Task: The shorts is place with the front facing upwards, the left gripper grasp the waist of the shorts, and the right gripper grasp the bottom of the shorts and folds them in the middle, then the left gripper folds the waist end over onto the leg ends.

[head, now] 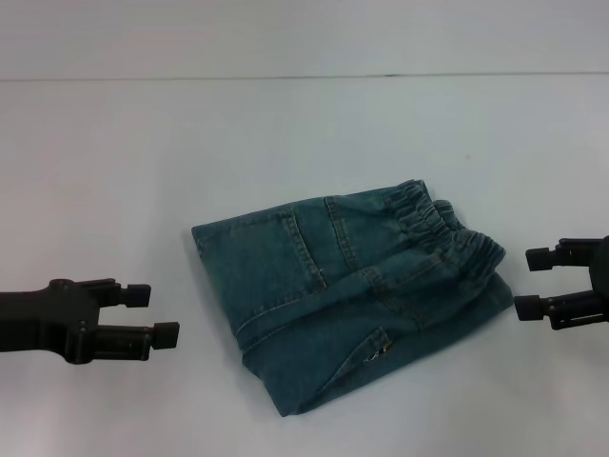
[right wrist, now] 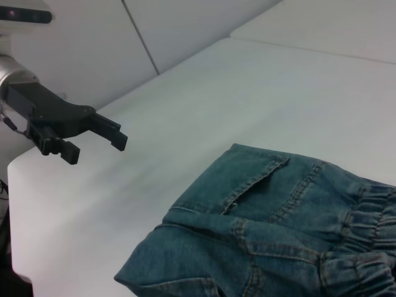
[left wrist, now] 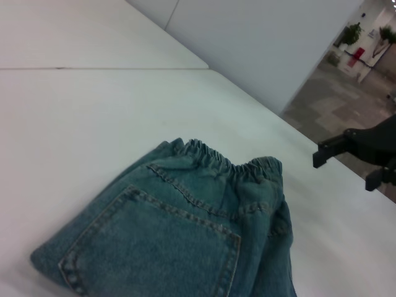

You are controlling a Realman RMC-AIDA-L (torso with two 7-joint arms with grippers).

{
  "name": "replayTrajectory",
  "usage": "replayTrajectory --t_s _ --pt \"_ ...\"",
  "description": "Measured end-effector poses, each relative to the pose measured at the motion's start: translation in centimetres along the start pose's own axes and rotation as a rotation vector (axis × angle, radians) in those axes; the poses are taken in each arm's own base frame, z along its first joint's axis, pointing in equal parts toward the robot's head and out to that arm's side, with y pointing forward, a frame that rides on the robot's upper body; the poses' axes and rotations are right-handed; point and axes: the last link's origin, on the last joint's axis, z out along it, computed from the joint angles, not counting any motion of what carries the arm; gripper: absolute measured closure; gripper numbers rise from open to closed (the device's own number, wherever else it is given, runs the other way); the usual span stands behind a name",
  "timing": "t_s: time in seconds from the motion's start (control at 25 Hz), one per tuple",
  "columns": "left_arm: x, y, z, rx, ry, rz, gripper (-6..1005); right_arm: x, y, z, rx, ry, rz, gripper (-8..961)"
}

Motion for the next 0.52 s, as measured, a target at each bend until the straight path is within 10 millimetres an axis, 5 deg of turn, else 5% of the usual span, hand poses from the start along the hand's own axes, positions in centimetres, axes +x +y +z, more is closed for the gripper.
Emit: replayTrajectory --t_s 0.52 --pt "0.17 0.22 0.67 -0.024 -0.022 0.000 98 -0.19 -0.38 0.03 0.019 0.010 0.008 7"
